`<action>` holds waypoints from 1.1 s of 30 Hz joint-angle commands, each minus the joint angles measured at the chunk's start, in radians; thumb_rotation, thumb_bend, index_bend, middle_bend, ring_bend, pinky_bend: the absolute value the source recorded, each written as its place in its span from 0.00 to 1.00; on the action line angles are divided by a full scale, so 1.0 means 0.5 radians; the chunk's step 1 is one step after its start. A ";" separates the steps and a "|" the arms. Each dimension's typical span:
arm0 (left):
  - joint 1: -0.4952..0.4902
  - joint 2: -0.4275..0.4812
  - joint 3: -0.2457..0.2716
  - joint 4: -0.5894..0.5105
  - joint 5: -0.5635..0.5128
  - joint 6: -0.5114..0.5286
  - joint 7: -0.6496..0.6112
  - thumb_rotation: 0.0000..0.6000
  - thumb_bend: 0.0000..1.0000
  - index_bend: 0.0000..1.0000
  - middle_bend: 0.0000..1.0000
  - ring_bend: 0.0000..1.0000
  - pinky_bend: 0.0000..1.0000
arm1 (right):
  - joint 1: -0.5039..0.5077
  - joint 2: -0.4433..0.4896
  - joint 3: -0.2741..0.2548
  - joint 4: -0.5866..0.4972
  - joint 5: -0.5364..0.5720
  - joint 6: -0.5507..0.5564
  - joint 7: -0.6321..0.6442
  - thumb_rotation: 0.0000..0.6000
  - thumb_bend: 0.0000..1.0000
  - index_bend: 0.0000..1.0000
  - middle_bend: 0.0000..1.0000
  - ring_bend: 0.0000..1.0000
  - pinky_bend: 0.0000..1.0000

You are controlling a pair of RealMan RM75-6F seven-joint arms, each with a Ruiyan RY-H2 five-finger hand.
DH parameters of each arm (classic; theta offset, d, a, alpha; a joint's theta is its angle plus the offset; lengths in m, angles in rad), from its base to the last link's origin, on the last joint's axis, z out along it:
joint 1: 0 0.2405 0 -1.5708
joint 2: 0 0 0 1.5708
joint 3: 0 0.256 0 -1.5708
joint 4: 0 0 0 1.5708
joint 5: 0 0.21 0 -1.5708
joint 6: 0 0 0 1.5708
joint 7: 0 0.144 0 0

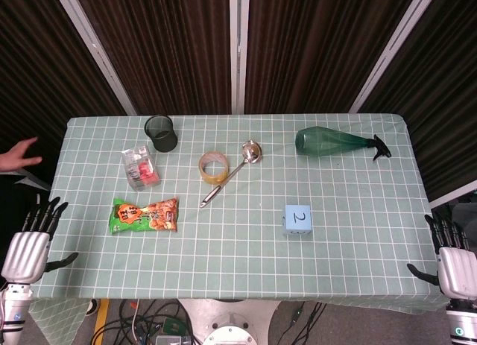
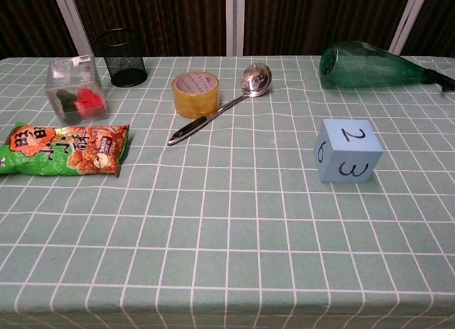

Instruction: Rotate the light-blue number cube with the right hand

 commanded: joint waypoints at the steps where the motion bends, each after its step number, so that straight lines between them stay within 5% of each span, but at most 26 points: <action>1: -0.001 0.000 0.002 -0.002 0.001 -0.003 0.001 1.00 0.00 0.06 0.00 0.00 0.00 | 0.005 0.005 -0.001 -0.004 -0.003 -0.007 0.001 1.00 0.00 0.00 0.00 0.00 0.00; 10: -0.004 -0.004 0.003 0.005 -0.003 -0.011 -0.008 1.00 0.00 0.06 0.00 0.00 0.00 | 0.009 0.018 -0.009 -0.021 -0.017 -0.007 -0.013 1.00 0.05 0.00 0.00 0.00 0.00; 12: -0.006 -0.002 0.002 0.003 -0.001 -0.013 -0.007 1.00 0.00 0.06 0.00 0.00 0.00 | 0.017 0.022 -0.018 -0.017 -0.039 -0.010 -0.014 1.00 0.28 0.00 0.00 0.00 0.00; 15: -0.007 0.001 0.006 0.002 -0.002 -0.020 -0.009 1.00 0.00 0.06 0.00 0.00 0.00 | 0.027 0.010 -0.021 -0.007 -0.068 0.000 -0.018 1.00 0.83 0.00 0.00 0.00 0.00; 17: -0.006 0.002 0.010 0.003 0.004 -0.018 -0.008 1.00 0.00 0.06 0.00 0.00 0.00 | 0.031 0.004 -0.030 0.000 -0.078 -0.004 -0.042 1.00 0.99 0.00 0.00 0.00 0.00; 19: -0.004 -0.005 0.010 0.012 0.008 -0.013 -0.008 1.00 0.00 0.06 0.00 0.00 0.00 | 0.035 0.005 -0.030 0.006 -0.081 -0.005 -0.105 1.00 1.00 0.00 0.10 0.11 0.17; 21: -0.004 -0.016 0.012 0.019 0.006 -0.017 -0.013 1.00 0.00 0.06 0.00 0.00 0.00 | 0.049 0.021 -0.044 -0.012 -0.084 -0.045 -0.138 1.00 1.00 0.00 0.37 0.40 0.48; 23: -0.009 -0.024 0.016 0.024 0.010 -0.026 -0.009 1.00 0.00 0.06 0.00 0.00 0.00 | 0.074 0.062 -0.074 -0.046 -0.095 -0.118 -0.192 1.00 1.00 0.00 0.58 0.60 0.63; 27: -0.018 -0.027 0.013 0.033 0.007 -0.039 -0.011 1.00 0.00 0.06 0.00 0.00 0.00 | 0.122 0.122 -0.095 -0.103 -0.103 -0.214 -0.332 1.00 1.00 0.00 0.78 0.72 0.67; 33: -0.020 -0.034 0.019 0.046 0.005 -0.050 -0.021 1.00 0.00 0.06 0.00 0.00 0.00 | 0.225 0.277 -0.124 -0.317 -0.071 -0.445 -0.437 1.00 1.00 0.00 0.90 0.79 0.68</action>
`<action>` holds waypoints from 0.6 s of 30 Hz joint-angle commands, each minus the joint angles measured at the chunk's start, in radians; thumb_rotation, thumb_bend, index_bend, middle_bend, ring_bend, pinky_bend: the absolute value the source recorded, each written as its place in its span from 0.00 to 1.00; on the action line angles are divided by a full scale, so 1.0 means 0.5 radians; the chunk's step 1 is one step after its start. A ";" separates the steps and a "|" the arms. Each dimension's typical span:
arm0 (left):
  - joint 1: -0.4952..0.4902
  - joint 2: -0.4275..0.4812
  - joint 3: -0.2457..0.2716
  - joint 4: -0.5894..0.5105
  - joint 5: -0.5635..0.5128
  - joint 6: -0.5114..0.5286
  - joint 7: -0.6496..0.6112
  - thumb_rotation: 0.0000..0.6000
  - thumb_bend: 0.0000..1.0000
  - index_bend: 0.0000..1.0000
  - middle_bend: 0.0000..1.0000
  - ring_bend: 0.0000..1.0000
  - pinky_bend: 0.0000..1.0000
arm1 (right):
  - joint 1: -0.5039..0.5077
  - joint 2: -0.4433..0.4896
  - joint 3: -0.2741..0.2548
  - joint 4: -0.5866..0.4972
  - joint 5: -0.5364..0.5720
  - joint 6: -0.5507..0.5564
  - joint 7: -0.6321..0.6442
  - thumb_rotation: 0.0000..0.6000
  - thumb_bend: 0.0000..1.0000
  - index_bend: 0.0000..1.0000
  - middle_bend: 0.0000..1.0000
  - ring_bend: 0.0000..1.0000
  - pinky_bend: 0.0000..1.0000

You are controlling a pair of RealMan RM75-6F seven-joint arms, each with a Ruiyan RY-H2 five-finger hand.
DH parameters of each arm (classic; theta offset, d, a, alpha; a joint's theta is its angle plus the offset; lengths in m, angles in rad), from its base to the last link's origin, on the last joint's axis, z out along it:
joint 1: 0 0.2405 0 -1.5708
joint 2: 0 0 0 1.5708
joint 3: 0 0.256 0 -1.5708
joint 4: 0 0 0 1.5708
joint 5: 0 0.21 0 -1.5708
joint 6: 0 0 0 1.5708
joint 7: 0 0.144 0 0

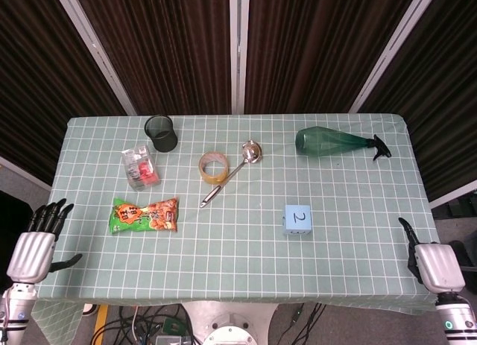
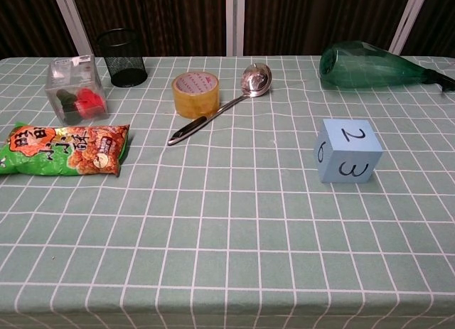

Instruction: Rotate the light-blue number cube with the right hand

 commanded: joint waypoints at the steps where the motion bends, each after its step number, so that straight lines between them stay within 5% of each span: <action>1: -0.001 -0.002 0.004 0.007 -0.002 -0.008 -0.004 1.00 0.00 0.06 0.00 0.00 0.00 | 0.095 0.116 -0.026 -0.167 0.017 -0.170 -0.070 1.00 1.00 0.00 0.91 0.80 0.68; 9: -0.005 0.008 0.002 0.003 -0.003 -0.010 -0.015 1.00 0.00 0.06 0.00 0.00 0.00 | 0.437 0.417 -0.005 -0.633 0.124 -0.758 -0.016 1.00 1.00 0.00 0.91 0.80 0.68; 18: 0.004 0.001 -0.001 0.053 -0.027 -0.010 -0.060 1.00 0.00 0.06 0.00 0.00 0.00 | 0.786 0.443 0.106 -0.749 0.494 -1.262 -0.054 1.00 1.00 0.00 0.91 0.80 0.68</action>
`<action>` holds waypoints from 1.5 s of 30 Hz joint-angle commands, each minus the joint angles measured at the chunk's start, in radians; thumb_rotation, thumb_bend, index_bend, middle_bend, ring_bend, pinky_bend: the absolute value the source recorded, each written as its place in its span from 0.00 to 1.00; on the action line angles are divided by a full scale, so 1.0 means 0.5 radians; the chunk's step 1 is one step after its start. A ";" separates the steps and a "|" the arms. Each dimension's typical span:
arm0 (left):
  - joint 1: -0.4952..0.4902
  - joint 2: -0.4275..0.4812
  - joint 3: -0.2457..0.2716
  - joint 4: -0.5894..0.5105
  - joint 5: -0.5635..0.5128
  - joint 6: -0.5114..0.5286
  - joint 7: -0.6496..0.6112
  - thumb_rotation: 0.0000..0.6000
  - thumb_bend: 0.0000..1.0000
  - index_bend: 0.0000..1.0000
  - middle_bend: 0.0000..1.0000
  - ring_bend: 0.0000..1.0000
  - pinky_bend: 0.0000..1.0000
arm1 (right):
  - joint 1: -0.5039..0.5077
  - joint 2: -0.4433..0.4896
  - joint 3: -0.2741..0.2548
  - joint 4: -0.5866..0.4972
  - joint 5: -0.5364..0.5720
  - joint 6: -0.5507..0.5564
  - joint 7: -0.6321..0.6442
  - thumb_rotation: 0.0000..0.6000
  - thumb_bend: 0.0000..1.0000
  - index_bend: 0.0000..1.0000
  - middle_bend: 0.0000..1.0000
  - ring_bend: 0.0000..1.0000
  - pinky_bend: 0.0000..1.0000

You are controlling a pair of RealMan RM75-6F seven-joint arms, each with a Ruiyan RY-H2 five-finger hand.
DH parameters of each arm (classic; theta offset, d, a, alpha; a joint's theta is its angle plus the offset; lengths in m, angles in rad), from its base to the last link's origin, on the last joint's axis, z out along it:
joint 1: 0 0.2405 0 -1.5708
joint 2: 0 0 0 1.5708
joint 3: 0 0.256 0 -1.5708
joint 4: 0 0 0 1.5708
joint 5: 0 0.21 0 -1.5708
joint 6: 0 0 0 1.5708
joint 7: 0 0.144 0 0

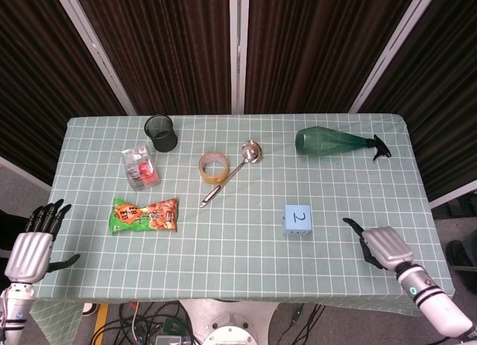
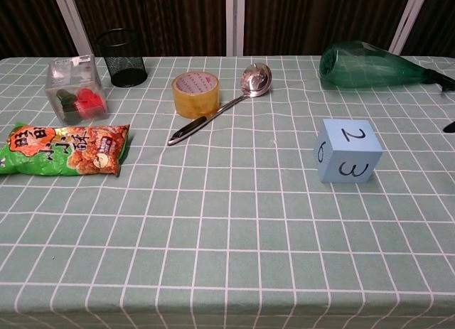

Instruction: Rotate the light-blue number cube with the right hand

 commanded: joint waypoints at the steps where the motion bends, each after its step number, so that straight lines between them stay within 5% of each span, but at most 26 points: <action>1: 0.001 0.000 -0.001 0.012 -0.002 0.001 -0.015 1.00 0.00 0.06 0.00 0.00 0.00 | 0.154 0.016 0.065 -0.060 0.197 -0.199 -0.006 1.00 1.00 0.00 0.91 0.80 0.68; 20: 0.001 0.004 0.000 0.065 -0.017 -0.015 -0.079 1.00 0.00 0.06 0.00 0.00 0.00 | 0.619 -0.042 -0.008 -0.055 0.850 -0.571 -0.218 1.00 1.00 0.00 0.91 0.80 0.68; 45: 0.009 0.064 -0.008 0.040 -0.056 -0.033 -0.096 1.00 0.00 0.06 0.00 0.00 0.00 | 1.143 -0.125 -0.154 -0.045 1.336 -0.611 -0.348 1.00 1.00 0.00 0.91 0.80 0.68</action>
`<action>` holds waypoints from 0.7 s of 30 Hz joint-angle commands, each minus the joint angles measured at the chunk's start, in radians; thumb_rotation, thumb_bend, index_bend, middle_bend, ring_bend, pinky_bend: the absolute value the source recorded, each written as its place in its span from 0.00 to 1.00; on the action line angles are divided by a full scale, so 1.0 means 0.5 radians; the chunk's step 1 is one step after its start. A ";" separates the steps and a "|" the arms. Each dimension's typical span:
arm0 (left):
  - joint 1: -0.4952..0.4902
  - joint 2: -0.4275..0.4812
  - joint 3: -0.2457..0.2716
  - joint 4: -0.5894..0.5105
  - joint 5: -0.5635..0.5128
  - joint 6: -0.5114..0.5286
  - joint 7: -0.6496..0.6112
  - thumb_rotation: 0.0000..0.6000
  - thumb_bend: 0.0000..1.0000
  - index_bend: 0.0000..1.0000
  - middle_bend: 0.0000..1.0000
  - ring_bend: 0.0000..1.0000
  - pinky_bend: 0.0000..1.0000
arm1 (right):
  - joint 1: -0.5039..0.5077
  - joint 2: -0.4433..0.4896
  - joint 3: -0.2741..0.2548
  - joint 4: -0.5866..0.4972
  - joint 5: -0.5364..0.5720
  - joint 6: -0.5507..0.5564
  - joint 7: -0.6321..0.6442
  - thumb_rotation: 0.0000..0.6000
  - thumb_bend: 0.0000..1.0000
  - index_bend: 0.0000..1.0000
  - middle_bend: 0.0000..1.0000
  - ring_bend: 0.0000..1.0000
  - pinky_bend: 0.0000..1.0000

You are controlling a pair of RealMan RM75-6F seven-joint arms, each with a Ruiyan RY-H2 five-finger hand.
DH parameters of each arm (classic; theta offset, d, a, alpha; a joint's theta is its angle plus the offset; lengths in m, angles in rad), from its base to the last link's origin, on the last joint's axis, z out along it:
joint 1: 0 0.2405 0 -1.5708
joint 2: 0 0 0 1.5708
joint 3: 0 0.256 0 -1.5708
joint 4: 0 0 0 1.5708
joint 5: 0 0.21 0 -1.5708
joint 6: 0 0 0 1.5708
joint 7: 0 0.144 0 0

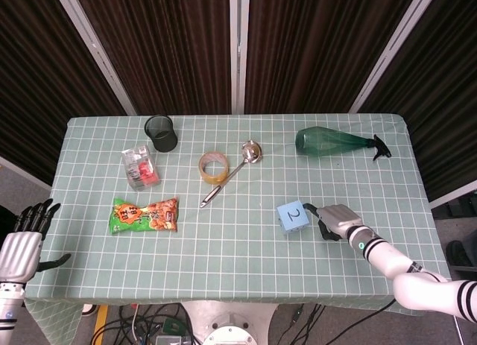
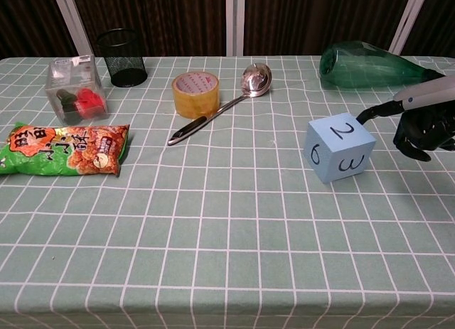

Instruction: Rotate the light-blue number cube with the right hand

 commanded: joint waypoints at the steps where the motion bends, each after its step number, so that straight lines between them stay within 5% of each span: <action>1: 0.000 0.005 -0.001 0.000 -0.005 -0.004 -0.008 1.00 0.00 0.06 0.00 0.00 0.00 | 0.103 0.007 -0.043 -0.017 0.099 -0.022 -0.039 1.00 1.00 0.00 0.91 0.80 0.68; 21: 0.026 0.006 0.000 0.093 -0.009 0.016 -0.149 1.00 0.00 0.06 0.00 0.00 0.00 | 0.870 -0.155 -0.369 0.011 0.787 -0.080 -0.185 1.00 1.00 0.00 0.91 0.80 0.68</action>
